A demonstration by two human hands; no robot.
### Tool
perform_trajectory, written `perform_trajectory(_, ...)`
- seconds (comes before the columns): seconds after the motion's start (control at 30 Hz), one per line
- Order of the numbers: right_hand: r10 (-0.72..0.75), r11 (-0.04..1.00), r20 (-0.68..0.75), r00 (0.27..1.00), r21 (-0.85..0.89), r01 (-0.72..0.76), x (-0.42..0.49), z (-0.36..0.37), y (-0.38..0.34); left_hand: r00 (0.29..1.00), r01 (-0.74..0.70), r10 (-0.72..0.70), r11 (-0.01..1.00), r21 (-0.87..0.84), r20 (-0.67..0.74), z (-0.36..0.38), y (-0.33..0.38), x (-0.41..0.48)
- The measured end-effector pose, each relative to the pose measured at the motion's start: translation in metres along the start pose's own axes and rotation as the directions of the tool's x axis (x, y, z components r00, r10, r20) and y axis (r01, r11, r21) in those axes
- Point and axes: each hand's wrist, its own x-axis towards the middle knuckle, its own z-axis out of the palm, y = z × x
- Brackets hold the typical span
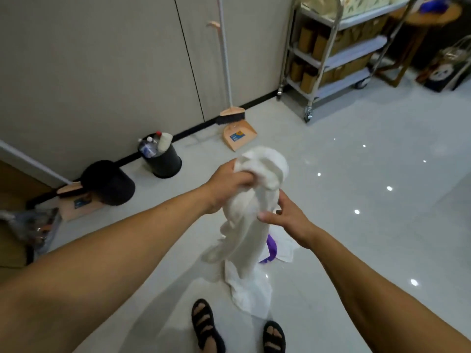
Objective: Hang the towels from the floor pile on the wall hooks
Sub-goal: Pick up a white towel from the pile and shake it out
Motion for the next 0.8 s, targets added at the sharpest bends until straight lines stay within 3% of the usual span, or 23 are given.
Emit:
perform_trajectory(0.07, 0.058, 0.992, 0.118, 0.991, -0.121, -0.043, -0.007, 0.012, -0.023, 0.997, -0.013, 0.006, 0.995, -0.096, -0.073, -0.007, 0.032, -0.019)
perform_trajectory(0.17, 0.052, 0.977, 0.152, 0.987, -0.215, -0.018, -0.017, 0.033, -0.057, 0.973, -0.106, 0.073, 0.984, -0.145, -0.218, -0.02, 0.074, -0.045)
perform_trajectory(0.27, 0.03, 0.994, 0.163, 0.986, -0.108, -0.012, -0.031, 0.05, -0.097, 0.938, -0.211, 0.125, 0.946, -0.247, -0.323, -0.042, 0.105, -0.076)
perform_trajectory(0.37, -0.004, 0.981, 0.179, 0.984, 0.191, -0.031, -0.043, 0.065, -0.138, 0.948, -0.19, 0.091, 0.93, -0.314, -0.305, -0.062, 0.11, -0.107)
perform_trajectory(0.47, 0.036, 0.916, 0.182, 0.983, 0.386, -0.105, -0.045, 0.077, -0.177, 0.963, 0.017, -0.075, 0.975, -0.22, -0.258, -0.078, 0.086, -0.138)
perform_trajectory(0.53, 0.079, 0.911, 0.151, 0.985, 0.391, -0.133, -0.044, 0.084, -0.2, 0.974, 0.184, -0.205, 0.964, -0.194, -0.097, -0.087, 0.066, -0.159)
perform_trajectory(0.6, 0.108, 0.924, 0.135, 0.985, 0.351, -0.149, -0.042, 0.092, -0.217, 0.967, 0.255, -0.252, 0.959, -0.121, 0.042, -0.091, 0.054, -0.18)
perform_trajectory(0.67, 0.151, 0.949, 0.151, 0.977, 0.256, -0.187, -0.042, 0.102, -0.228, 0.971, 0.238, -0.237, 0.967, -0.088, 0.013, -0.097, 0.048, -0.192)
perform_trajectory(0.8, 0.197, 0.965, 0.139, 0.971, 0.149, -0.217, -0.044, 0.121, -0.238, 0.983, 0.114, -0.145, 0.962, -0.25, -0.11, -0.118, 0.053, -0.21)
